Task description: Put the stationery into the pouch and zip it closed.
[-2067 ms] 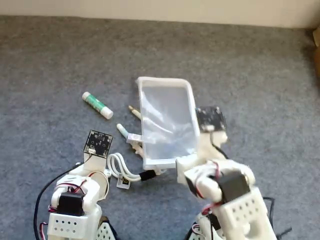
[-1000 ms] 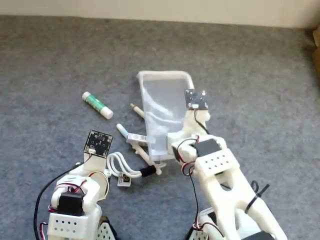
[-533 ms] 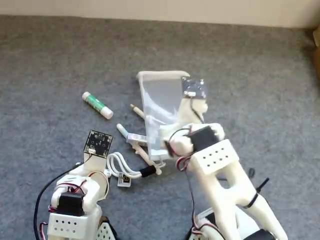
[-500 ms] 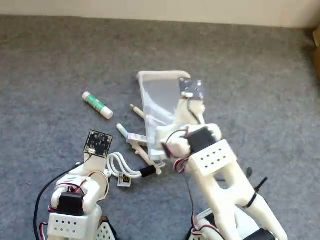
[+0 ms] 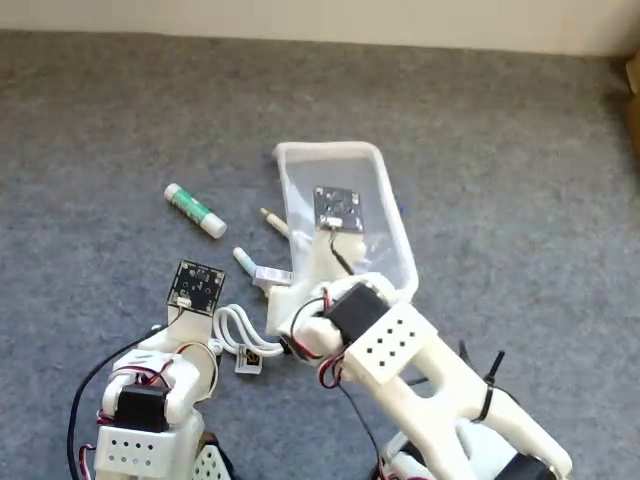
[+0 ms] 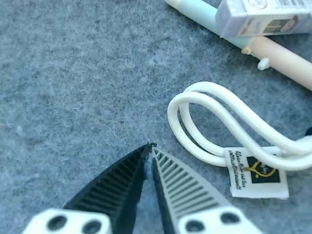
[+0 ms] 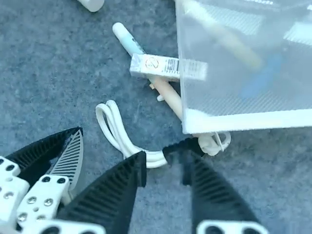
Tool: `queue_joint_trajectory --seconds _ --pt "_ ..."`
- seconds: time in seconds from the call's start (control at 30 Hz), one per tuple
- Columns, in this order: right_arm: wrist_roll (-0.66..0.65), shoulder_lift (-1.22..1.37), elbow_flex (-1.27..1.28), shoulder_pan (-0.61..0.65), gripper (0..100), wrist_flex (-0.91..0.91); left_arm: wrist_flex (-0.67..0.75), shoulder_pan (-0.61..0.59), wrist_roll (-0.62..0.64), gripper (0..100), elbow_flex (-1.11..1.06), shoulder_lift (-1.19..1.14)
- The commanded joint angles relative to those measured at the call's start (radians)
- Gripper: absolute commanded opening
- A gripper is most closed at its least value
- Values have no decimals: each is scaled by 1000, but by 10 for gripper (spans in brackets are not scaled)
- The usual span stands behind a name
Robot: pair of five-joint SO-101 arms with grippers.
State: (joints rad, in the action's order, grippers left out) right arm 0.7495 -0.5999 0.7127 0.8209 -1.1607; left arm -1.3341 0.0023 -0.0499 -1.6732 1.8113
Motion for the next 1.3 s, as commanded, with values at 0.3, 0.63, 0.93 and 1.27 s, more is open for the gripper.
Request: queue_joint_trajectory --seconds 0.3,0.63,0.93,1.27 --pt "60 8 156 58 245 228 -9 12 5 7 -22 8" --pt "95 12 182 59 245 272 -9 12 5 7 -22 8" --pt "101 125 170 54 183 272 -9 12 5 7 -22 8" --pt "101 309 67 51 163 274 -9 10 5 7 -22 8"
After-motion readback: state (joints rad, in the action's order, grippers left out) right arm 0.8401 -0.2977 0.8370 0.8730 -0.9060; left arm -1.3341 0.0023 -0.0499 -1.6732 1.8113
